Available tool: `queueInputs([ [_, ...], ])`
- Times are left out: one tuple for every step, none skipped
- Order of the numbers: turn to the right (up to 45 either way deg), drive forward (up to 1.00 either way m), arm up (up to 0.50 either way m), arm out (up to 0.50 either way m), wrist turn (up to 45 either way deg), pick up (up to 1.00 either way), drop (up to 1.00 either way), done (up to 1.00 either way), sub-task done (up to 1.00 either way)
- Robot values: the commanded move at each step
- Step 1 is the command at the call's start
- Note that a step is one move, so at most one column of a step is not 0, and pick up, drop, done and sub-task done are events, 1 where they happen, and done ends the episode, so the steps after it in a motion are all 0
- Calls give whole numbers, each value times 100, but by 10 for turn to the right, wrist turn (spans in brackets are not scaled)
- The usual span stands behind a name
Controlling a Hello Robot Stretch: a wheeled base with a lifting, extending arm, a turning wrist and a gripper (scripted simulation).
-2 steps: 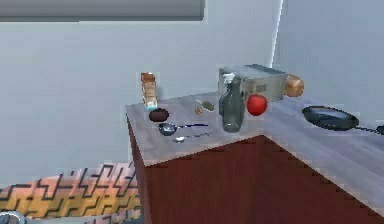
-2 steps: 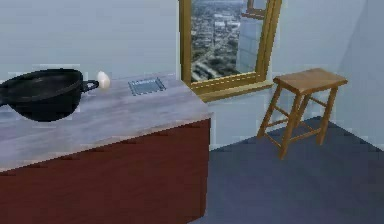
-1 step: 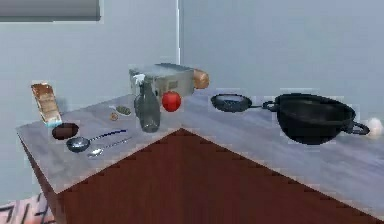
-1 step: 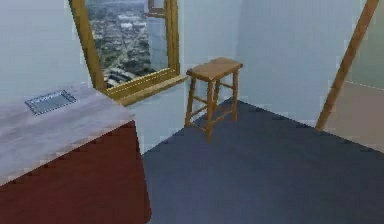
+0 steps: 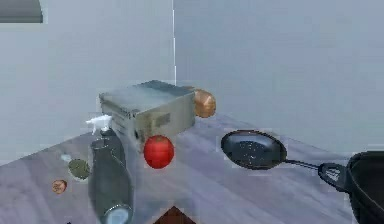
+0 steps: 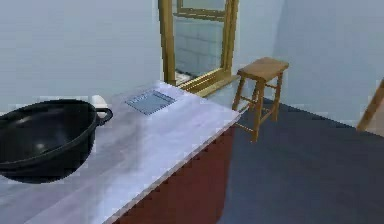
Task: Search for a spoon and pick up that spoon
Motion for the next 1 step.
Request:
queueInputs([
  [-450, 0, 0, 0, 0, 0, 0, 0, 0],
])
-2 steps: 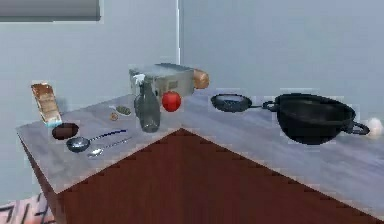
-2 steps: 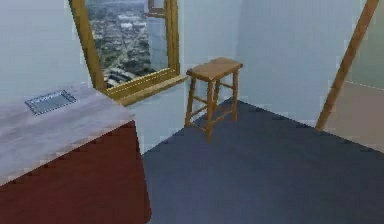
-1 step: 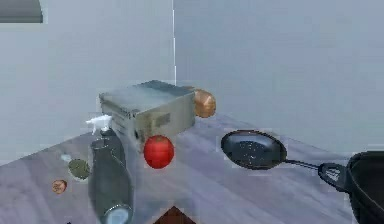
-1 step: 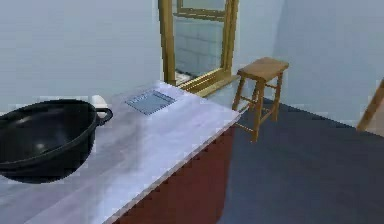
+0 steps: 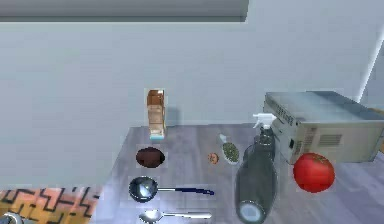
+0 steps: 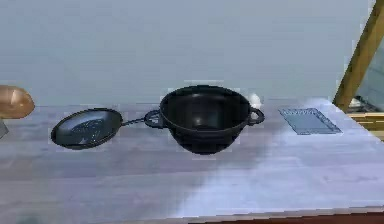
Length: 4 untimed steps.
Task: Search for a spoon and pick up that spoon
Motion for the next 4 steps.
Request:
queueInputs([
  [-450, 0, 0, 0, 0, 0, 0, 0, 0],
  [-420, 0, 0, 0, 0, 0, 0, 0, 0],
  [-90, 0, 0, 0, 0, 0, 0, 0, 0],
  [0, 0, 50, 0, 0, 0, 0, 0, 0],
])
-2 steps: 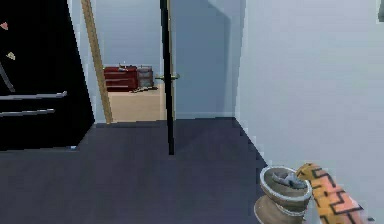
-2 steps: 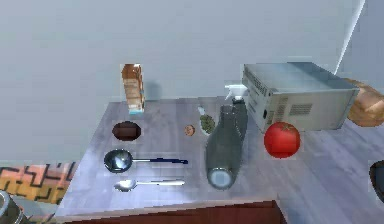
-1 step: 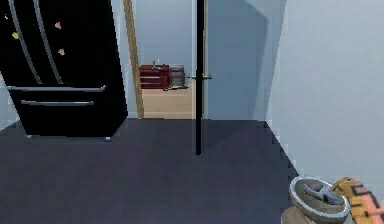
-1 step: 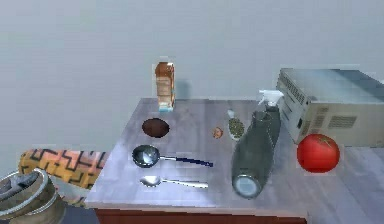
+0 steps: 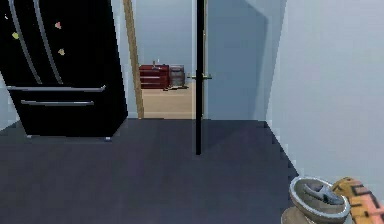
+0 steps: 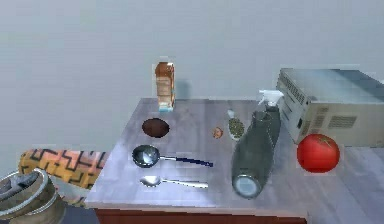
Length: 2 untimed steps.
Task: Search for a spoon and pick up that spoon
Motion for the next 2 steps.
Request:
queueInputs([
  [0, 0, 38, 0, 0, 0, 0, 0, 0],
  [0, 0, 0, 12, 0, 0, 0, 0, 0],
])
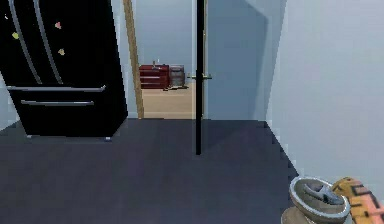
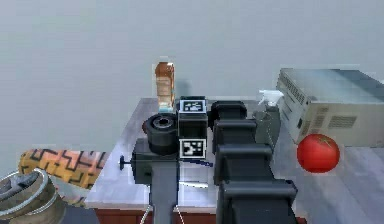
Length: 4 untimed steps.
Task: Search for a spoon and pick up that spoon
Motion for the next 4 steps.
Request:
queueInputs([
  [0, 0, 0, 0, 450, 0, 0, 0, 0],
  [0, 0, 0, 0, 450, 0, 0, 0, 0],
  [0, 0, 0, 0, 450, 0, 0, 0, 0],
  [0, 0, 0, 0, 210, 0, 0, 0, 0],
])
